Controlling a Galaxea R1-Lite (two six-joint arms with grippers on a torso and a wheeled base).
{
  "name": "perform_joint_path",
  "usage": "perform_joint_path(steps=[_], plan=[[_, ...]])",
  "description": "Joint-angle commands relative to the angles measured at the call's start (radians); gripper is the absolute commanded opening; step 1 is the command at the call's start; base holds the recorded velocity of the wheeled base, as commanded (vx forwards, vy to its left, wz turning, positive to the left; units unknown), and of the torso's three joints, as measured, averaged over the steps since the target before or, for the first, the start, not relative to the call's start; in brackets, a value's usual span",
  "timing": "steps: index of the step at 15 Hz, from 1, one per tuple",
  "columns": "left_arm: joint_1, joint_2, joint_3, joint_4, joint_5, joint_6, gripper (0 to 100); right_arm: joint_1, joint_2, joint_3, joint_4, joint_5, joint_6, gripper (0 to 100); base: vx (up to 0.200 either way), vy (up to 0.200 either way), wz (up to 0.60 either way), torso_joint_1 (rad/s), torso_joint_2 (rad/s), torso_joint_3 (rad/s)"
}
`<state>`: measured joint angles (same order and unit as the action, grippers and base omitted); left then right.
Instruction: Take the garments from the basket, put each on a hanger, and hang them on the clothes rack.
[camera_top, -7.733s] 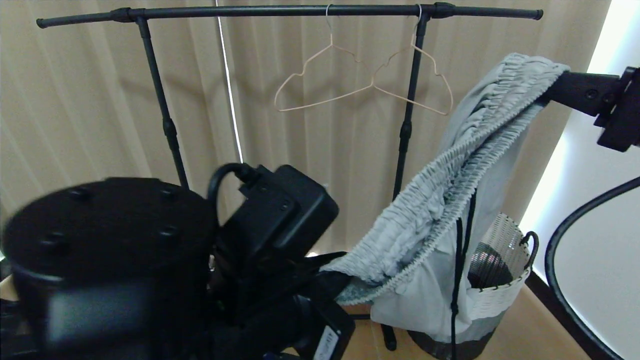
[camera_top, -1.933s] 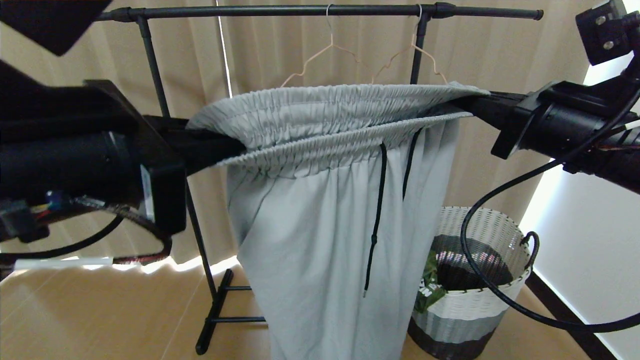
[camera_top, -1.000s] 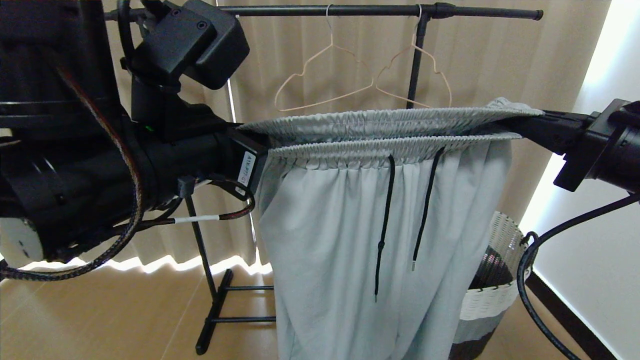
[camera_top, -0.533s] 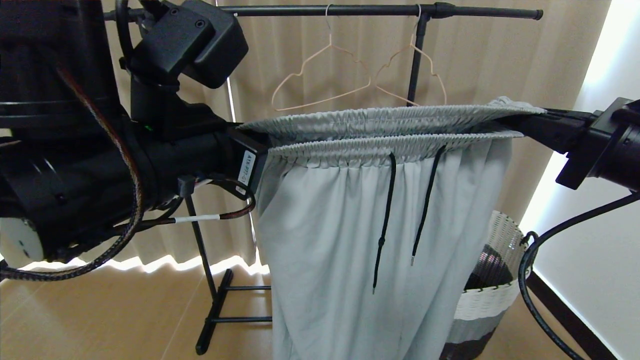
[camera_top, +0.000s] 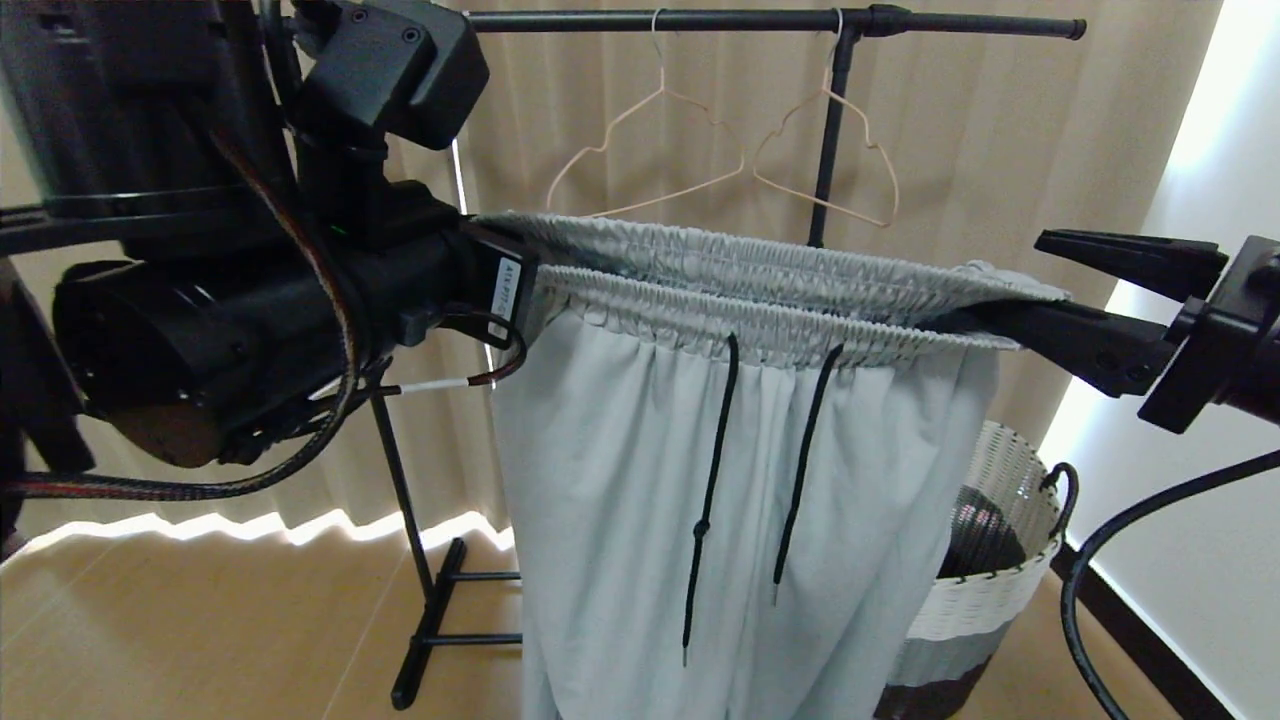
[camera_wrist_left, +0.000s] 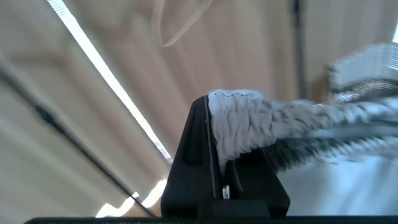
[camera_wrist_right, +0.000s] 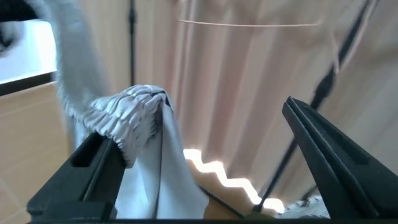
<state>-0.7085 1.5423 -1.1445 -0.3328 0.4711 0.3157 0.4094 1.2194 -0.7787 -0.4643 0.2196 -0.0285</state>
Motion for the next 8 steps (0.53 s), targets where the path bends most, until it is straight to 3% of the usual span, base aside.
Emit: perform_joint_path(steps=[1, 4, 8], plan=[[0.007, 0.047, -0.011, -0.011, 0.032, 0.0, 0, 0.006, -0.049, 0.026, -0.001, 0.049, 0.01, 100, 0.0, 0.0, 0.0, 0.0, 0.0, 0.0], [0.026, 0.047, -0.008, -0.019, 0.037, -0.004, 0, 0.006, -0.087, 0.045, 0.001, 0.153, 0.024, 100, 0.0, 0.0, 0.0, 0.0, 0.0, 0.0], [0.046, 0.045, 0.002, -0.019, 0.035, -0.006, 0, 0.006, -0.101, 0.062, 0.003, 0.173, 0.022, 100, 0.0, 0.0, 0.0, 0.0, 0.0, 0.0]])
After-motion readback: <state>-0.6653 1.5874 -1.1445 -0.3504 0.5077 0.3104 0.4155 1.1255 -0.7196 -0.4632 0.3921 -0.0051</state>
